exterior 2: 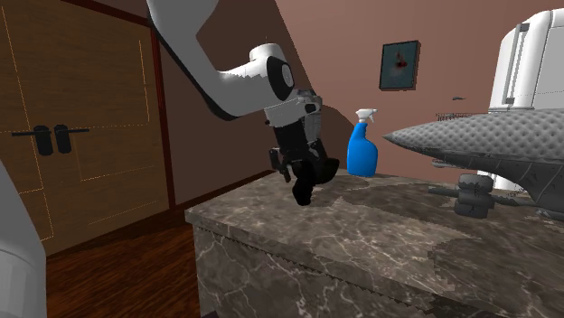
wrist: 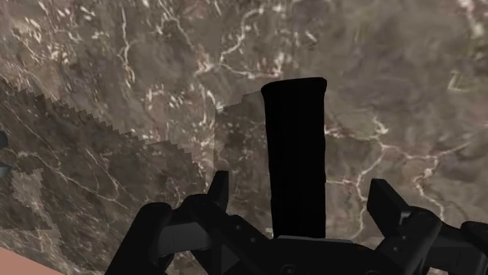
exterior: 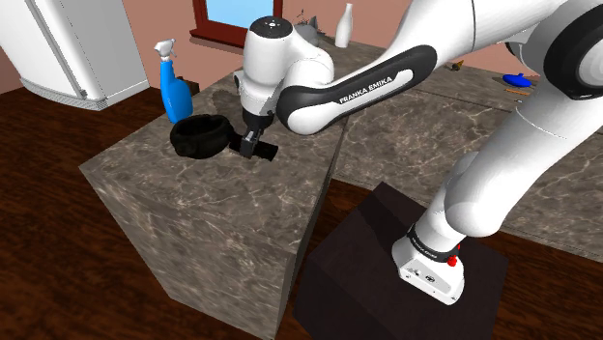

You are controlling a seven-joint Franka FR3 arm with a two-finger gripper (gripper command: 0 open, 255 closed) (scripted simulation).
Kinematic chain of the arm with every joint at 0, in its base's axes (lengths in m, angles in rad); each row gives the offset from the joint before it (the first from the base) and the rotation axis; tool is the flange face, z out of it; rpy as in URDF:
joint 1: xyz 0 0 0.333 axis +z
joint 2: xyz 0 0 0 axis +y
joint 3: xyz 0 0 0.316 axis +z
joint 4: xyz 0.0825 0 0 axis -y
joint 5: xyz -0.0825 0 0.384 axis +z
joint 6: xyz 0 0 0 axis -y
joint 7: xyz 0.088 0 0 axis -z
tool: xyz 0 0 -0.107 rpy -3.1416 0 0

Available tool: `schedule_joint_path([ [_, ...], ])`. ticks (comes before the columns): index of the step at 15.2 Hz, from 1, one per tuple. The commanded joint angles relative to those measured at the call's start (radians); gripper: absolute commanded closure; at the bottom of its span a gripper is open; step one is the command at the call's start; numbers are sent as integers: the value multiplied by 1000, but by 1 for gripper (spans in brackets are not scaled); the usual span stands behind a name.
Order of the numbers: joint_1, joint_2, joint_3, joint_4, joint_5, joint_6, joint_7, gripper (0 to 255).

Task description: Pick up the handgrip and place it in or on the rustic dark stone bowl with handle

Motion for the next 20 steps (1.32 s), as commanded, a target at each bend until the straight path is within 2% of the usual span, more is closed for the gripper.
schedule_joint_path([
  [1,0,0,0,0,0,0,0,255],
  [10,0,0,0,0,0,0,0,255],
  [20,6,-51,-5,83,50,-124,-56,255],
])
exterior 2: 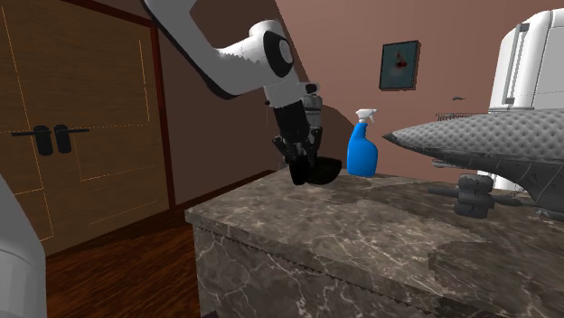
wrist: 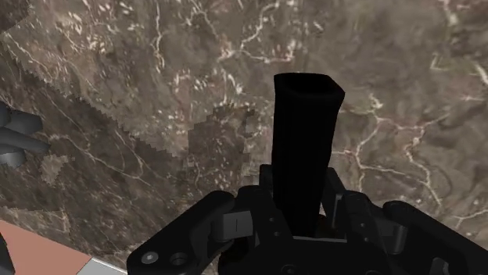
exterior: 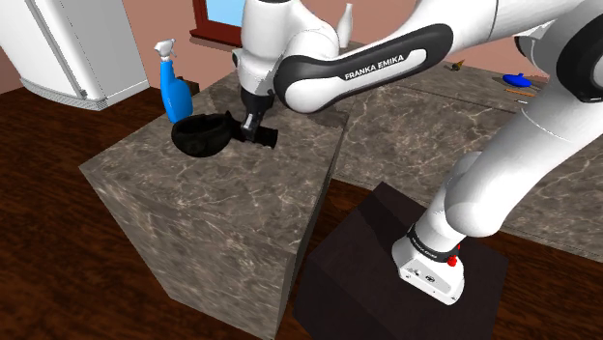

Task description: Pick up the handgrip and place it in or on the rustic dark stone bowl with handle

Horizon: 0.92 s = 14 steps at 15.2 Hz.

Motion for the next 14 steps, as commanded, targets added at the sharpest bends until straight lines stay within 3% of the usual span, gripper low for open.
schedule_joint_path([
  [1,1,-11,-1,17,9,-26,-10,255],
  [14,5,-40,-6,161,43,-192,-61,255],
])
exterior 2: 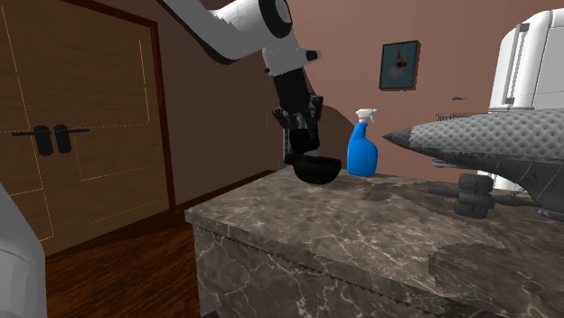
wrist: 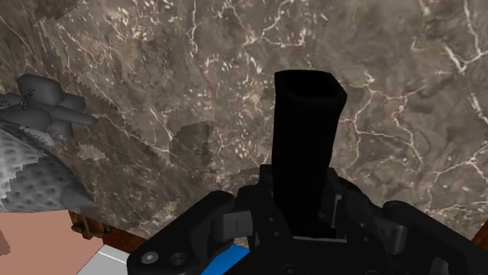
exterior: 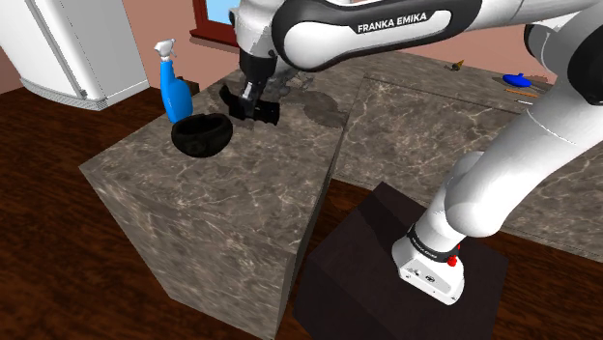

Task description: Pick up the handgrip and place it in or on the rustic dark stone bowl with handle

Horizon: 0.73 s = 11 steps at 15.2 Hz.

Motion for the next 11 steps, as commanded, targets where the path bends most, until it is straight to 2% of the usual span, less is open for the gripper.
schedule_joint_path([
  [1,0,-2,0,25,3,-26,-6,255],
  [10,0,1,-1,141,11,-137,-30,255],
  [11,2,45,10,189,-4,-147,-16,255],
])
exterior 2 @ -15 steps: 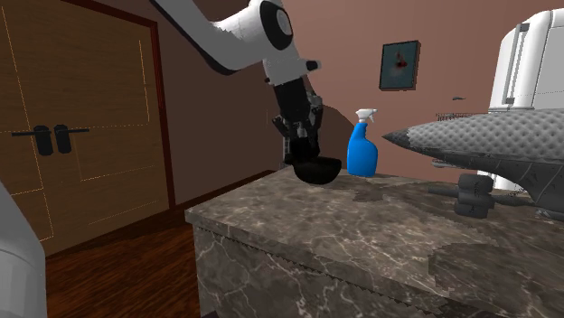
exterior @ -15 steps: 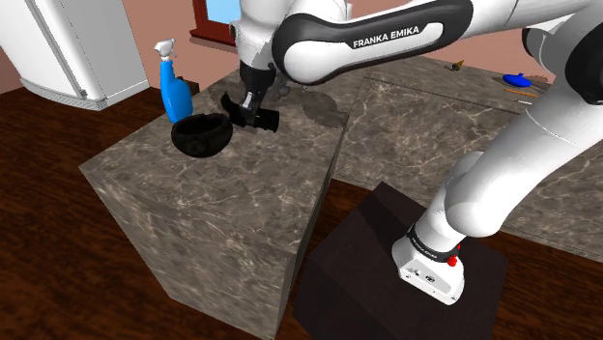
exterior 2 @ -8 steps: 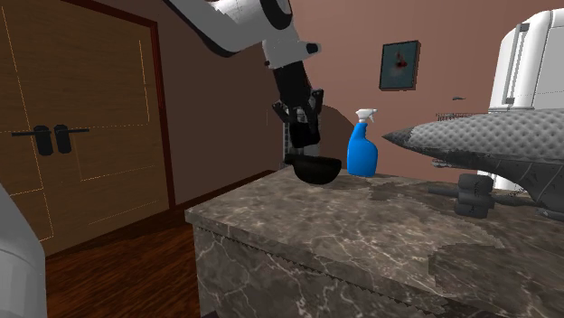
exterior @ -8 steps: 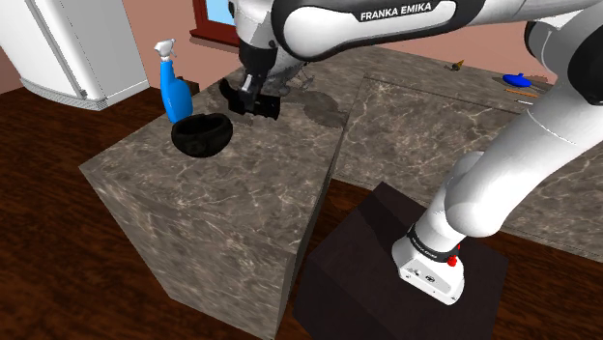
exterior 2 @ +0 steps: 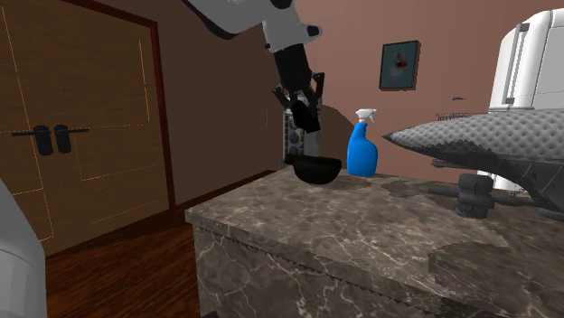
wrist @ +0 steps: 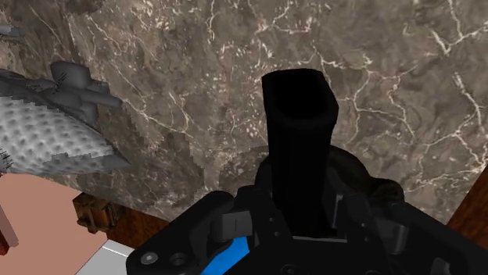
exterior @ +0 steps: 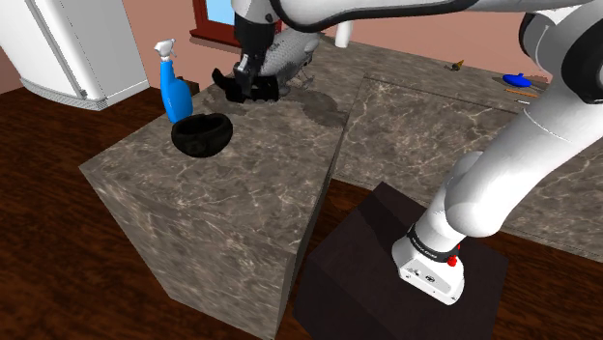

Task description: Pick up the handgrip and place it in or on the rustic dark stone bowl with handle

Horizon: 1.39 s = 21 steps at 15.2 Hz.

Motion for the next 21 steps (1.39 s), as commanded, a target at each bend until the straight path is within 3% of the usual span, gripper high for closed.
schedule_joint_path([
  [1,4,66,16,77,-25,-20,22,255],
  [6,44,302,51,363,-122,-104,82,255],
  [10,123,529,55,678,-210,-216,104,255],
  [21,93,486,50,469,-201,-52,143,255],
])
